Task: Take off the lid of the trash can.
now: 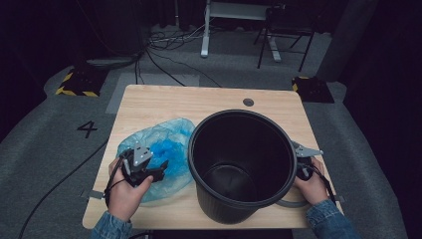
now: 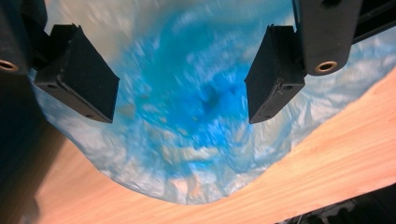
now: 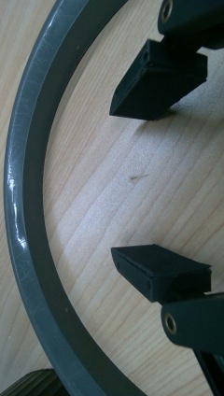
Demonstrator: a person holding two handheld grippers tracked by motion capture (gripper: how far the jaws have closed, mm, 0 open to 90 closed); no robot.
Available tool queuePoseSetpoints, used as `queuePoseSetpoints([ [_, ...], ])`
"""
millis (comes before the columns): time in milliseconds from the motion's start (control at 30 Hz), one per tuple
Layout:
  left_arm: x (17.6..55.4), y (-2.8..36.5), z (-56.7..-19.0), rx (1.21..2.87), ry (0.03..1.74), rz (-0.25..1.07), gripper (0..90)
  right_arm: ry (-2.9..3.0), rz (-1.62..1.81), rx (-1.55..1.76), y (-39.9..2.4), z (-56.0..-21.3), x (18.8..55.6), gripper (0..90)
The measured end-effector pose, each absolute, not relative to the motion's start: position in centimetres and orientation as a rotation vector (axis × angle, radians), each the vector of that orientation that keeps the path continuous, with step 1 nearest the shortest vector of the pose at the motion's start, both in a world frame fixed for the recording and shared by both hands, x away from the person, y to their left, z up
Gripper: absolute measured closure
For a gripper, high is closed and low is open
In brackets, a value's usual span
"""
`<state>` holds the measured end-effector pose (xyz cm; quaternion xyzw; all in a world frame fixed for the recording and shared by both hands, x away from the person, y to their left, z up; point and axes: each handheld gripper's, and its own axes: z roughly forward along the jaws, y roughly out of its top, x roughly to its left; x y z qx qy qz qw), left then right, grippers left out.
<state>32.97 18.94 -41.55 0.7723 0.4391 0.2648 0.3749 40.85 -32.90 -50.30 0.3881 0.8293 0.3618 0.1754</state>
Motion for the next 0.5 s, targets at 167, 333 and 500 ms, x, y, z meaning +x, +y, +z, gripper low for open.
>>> queuePoseSetpoints([
  [167,35.1,18.7,-42.8,1.931,1.138,0.689,25.4,2.349,1.025,1.100,-32.9,-50.3,40.8,26.5],
  [333,37.1,18.3,-44.7,1.925,1.157,0.664,26.8,2.349,1.025,1.100,-32.9,-50.3,40.8,26.5],
  [500,38.8,17.8,-46.2,1.964,1.152,0.675,27.8,2.349,1.025,1.100,-32.9,-50.3,40.8,26.5],
])
